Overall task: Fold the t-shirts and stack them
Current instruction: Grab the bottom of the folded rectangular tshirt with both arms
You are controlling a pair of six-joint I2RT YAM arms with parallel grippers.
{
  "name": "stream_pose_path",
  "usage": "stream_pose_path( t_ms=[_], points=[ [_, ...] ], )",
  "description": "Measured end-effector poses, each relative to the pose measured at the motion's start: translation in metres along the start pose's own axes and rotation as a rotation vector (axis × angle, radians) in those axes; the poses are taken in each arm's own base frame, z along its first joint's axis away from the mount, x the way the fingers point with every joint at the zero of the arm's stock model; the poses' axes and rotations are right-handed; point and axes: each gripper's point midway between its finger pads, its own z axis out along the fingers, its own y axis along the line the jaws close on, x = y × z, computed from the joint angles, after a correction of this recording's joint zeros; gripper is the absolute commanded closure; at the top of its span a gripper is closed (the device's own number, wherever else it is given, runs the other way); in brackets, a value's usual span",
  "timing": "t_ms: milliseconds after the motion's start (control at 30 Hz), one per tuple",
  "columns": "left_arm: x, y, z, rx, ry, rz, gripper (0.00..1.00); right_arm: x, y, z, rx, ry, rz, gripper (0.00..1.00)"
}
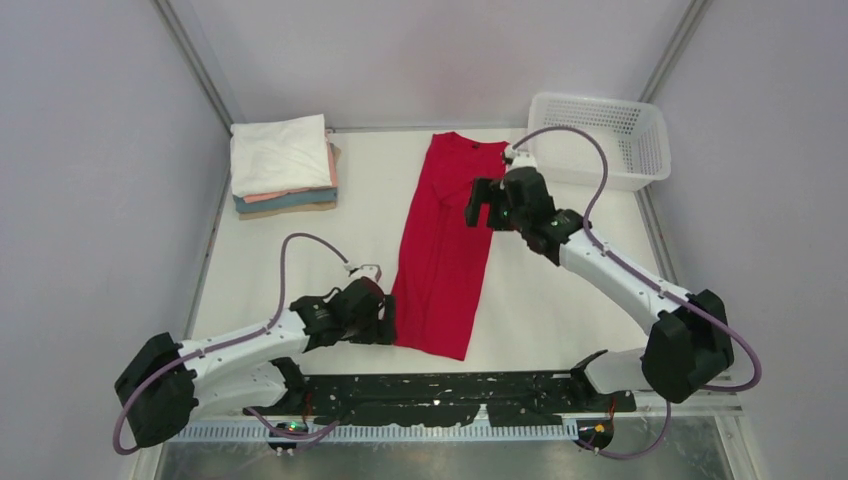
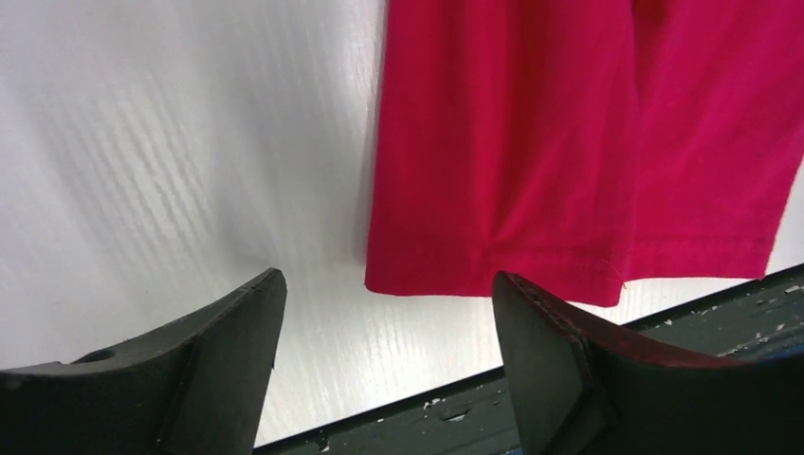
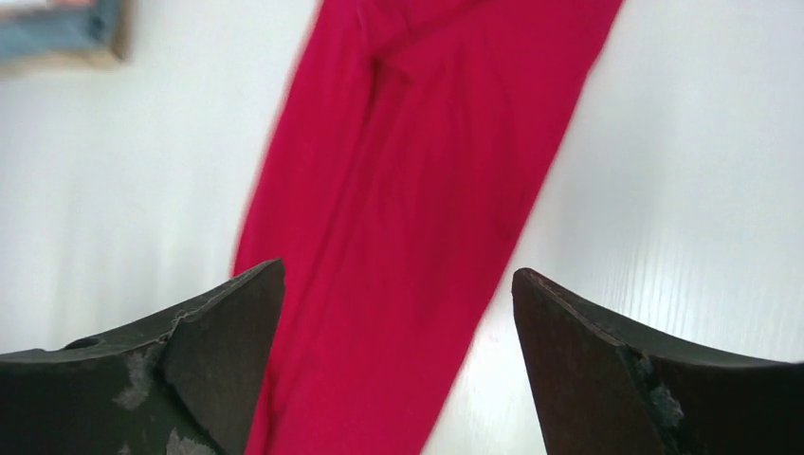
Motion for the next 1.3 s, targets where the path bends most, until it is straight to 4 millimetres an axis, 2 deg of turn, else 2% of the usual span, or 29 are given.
stream_pose_path(
  t_ms=[100, 133, 167, 200, 300, 367, 400, 467, 600, 767, 900, 1033, 1300],
  points=[
    [0.006, 0.001, 0.009, -0.015, 0.039, 0.032, 0.37, 0.068, -0.012, -0.002, 0.048, 0.127, -0.029, 0.04],
    [0.004, -0.002, 0.011, -0.009, 0.038, 0.036, 0.43, 0.081, -0.014, -0.003, 0.057, 0.155, -0.038, 0.04],
    [0.003, -0.003, 0.013, -0.011, 0.038, 0.040, 0.49, 0.108, -0.017, -0.007, 0.073, 0.218, -0.065, 0.03],
    [0.002, -0.004, 0.015, -0.014, 0.040, 0.041, 0.52, 0.125, -0.016, -0.012, 0.075, 0.254, -0.084, 0.02],
    [-0.001, -0.008, 0.020, -0.024, 0.047, 0.045, 0.74, 0.157, -0.010, -0.028, 0.049, 0.309, -0.140, 0.01],
    [-0.002, -0.009, 0.023, -0.031, 0.050, 0.040, 0.97, 0.168, -0.004, -0.043, 0.024, 0.321, -0.175, 0.00],
    [-0.002, -0.008, 0.024, -0.035, 0.052, 0.044, 1.00, 0.172, 0.001, -0.051, 0.005, 0.318, -0.193, 0.00],
    [-0.003, -0.008, 0.025, -0.041, 0.053, 0.039, 1.00, 0.175, 0.008, -0.064, -0.029, 0.308, -0.222, 0.00],
    [-0.003, -0.007, 0.025, -0.046, 0.051, 0.041, 1.00, 0.192, 0.021, -0.092, -0.112, 0.308, -0.293, 0.07],
    [0.002, -0.007, 0.022, -0.017, 0.051, 0.033, 1.00, 0.239, 0.030, -0.120, -0.211, 0.407, -0.420, 0.10],
    [0.004, -0.007, 0.021, 0.004, 0.045, 0.023, 1.00, 0.278, 0.046, -0.135, -0.283, 0.495, -0.518, 0.17],
    [0.006, -0.008, 0.020, 0.029, 0.038, 0.008, 1.00, 0.306, 0.048, -0.135, -0.286, 0.562, -0.565, 0.25],
    [0.010, -0.018, 0.021, 0.095, 0.042, -0.009, 1.00, 0.330, 0.041, -0.125, -0.256, 0.596, -0.584, 0.49]
  ],
)
